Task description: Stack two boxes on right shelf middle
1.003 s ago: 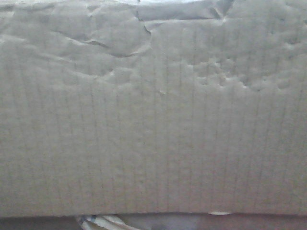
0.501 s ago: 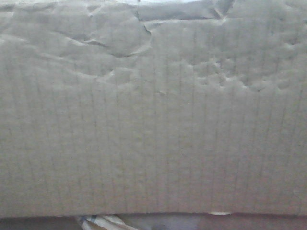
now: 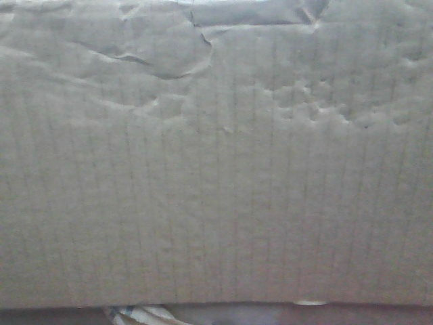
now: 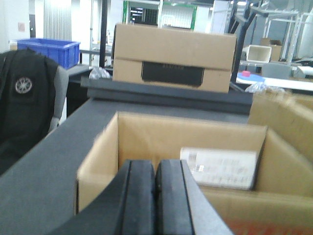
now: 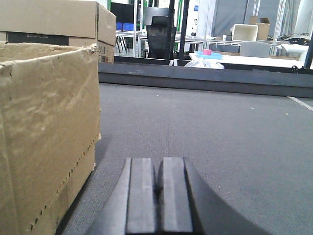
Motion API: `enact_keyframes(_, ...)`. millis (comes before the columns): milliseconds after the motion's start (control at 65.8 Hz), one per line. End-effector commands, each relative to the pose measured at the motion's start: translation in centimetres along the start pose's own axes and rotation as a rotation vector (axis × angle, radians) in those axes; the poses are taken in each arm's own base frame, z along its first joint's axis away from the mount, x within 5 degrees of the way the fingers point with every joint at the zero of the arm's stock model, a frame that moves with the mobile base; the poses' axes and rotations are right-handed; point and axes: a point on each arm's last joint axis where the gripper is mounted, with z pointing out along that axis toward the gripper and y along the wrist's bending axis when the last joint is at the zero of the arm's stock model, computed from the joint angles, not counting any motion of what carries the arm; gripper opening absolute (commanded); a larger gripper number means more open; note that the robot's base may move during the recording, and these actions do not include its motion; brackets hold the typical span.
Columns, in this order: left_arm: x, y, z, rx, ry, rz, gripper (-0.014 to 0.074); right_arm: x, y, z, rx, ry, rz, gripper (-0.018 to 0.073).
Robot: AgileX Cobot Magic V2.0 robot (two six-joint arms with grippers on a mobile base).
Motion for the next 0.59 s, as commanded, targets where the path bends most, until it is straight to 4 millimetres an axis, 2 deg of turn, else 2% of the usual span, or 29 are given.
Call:
enact_keyframes(0, -2.4, -0.1, -0.5, -0.003, -0.014, 0.004, -0.0111, -0.2, 0.0, 0.0, 0.004, -0.021, 0.003, -0.0162)
enact_keyframes(213, -8.1, -0.5, 0.1, -0.012, 0.083, 0.004, -0.0111, -0.2, 0.0, 0.0, 0.004, -0.021, 0.003, -0.0162)
enact_keyframes(365, -11.2, -0.7, 2.7, -0.031, 0.321, 0.005, -0.0111, -0.2, 0.0, 0.0, 0.004, -0.021, 0.003, -0.0162)
enact_keyframes(517, -12.6, -0.9, 5.9, -0.036, 0.616, 0.022, -0.0111, -0.2, 0.0, 0.0, 0.004, -0.021, 0.003, -0.0162)
enact_keyframes(577, -12.9, -0.9, 7.5, -0.040, 0.677, 0.022, -0.0111, -0.2, 0.0, 0.0, 0.004, -0.021, 0.003, -0.0162)
